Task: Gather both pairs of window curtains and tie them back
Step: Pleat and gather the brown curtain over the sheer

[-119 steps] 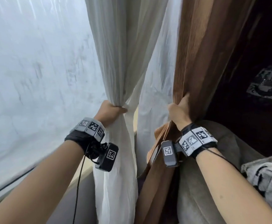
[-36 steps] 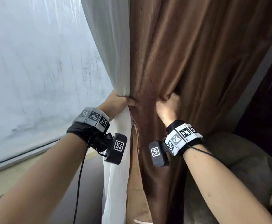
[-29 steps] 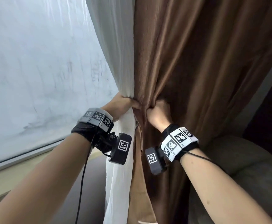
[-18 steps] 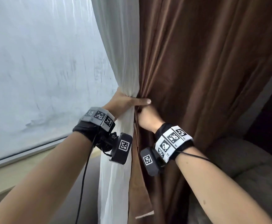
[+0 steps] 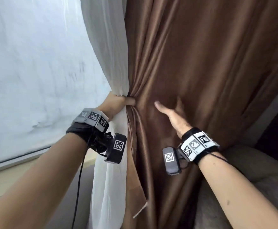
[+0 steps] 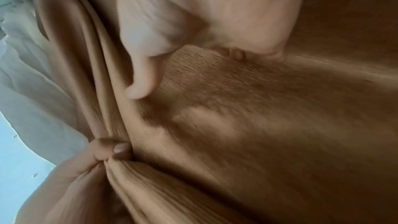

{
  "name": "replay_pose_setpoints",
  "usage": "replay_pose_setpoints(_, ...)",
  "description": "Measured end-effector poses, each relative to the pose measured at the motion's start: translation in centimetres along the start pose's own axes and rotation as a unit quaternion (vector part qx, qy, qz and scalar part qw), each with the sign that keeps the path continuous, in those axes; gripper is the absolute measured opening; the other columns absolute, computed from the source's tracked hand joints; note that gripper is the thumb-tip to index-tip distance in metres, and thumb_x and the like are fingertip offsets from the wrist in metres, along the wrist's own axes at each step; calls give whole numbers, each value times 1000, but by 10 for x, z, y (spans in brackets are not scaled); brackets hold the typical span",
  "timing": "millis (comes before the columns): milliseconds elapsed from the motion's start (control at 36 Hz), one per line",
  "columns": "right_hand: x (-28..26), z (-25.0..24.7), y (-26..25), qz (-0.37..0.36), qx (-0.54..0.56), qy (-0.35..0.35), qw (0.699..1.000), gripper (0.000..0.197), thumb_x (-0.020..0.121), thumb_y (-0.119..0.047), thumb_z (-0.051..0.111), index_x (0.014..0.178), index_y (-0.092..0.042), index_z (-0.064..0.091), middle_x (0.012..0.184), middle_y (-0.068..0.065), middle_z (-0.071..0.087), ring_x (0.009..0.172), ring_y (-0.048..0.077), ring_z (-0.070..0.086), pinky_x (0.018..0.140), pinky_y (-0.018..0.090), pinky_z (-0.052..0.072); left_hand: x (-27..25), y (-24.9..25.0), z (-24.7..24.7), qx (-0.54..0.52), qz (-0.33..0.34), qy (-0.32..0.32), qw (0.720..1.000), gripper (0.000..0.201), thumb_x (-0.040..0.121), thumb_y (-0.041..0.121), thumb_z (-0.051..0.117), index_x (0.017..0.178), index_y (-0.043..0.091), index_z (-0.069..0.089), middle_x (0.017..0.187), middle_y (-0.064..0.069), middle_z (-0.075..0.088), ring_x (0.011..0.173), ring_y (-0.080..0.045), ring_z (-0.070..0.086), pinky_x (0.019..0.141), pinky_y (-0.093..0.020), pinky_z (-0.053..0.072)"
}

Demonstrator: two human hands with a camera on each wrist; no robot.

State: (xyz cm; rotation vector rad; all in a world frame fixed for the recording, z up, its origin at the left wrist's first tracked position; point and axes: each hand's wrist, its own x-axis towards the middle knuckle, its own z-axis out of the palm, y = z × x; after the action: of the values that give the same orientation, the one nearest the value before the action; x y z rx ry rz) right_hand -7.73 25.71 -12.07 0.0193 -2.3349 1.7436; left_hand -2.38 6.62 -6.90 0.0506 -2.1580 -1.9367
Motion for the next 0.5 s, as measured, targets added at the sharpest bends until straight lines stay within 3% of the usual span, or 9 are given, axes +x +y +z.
replay_pose_setpoints(28,0,3,-1,-4,19,-43,999,138,41,-82,75,153,-22,21,154,-5,37,141,10,34,119,39,25,-2,0,0,-1,-7,-13,1000,25,76,-6,67,80,17,58,78,-1,64,70,-16,62,58,-23,49)
replay_pose_setpoints(83,-2,9,-4,-14,101,-132,986,116,49,-72,81,146,-22,40,142,-6,53,133,9,46,117,38,30,-7,2,3,-3,-29,-52,998,20,70,-4,69,81,12,63,71,-4,68,68,-23,65,60,-26,52)
replay_pose_setpoints(139,-6,18,-6,-27,198,-190,961,81,67,-43,84,136,-17,51,127,-4,65,120,9,59,107,31,42,-11,4,5,4,-48,-92,995,19,67,-1,67,83,8,65,64,-3,70,65,-23,66,65,-30,55)
replay_pose_setpoints(194,-14,21,-13,-40,241,-215,945,53,76,-22,73,126,-19,58,113,-7,71,107,6,65,93,24,49,-14,5,6,12,-52,-115,992,28,58,3,67,87,6,68,68,-4,71,68,-23,67,74,-35,56)
replay_pose_setpoints(278,-19,19,-17,-44,244,-244,938,26,83,-14,65,108,-23,65,97,-10,75,95,5,67,87,26,49,-17,6,7,3,-49,-121,991,42,51,8,63,91,3,70,77,-10,72,73,-27,67,85,-42,54)
replay_pose_setpoints(417,-17,20,-19,-44,214,-162,962,25,85,-7,70,109,-8,68,95,4,74,87,12,70,84,27,54,-19,9,4,1,-39,-101,994,31,56,3,63,86,4,69,78,-11,70,75,-27,67,81,-39,54)
replay_pose_setpoints(500,-14,26,-20,-52,219,-60,972,25,78,-3,76,102,0,69,88,9,71,72,11,66,75,26,53,-15,6,6,-1,-44,-51,998,17,71,-7,62,80,7,64,70,-8,66,65,-24,65,63,-33,56)
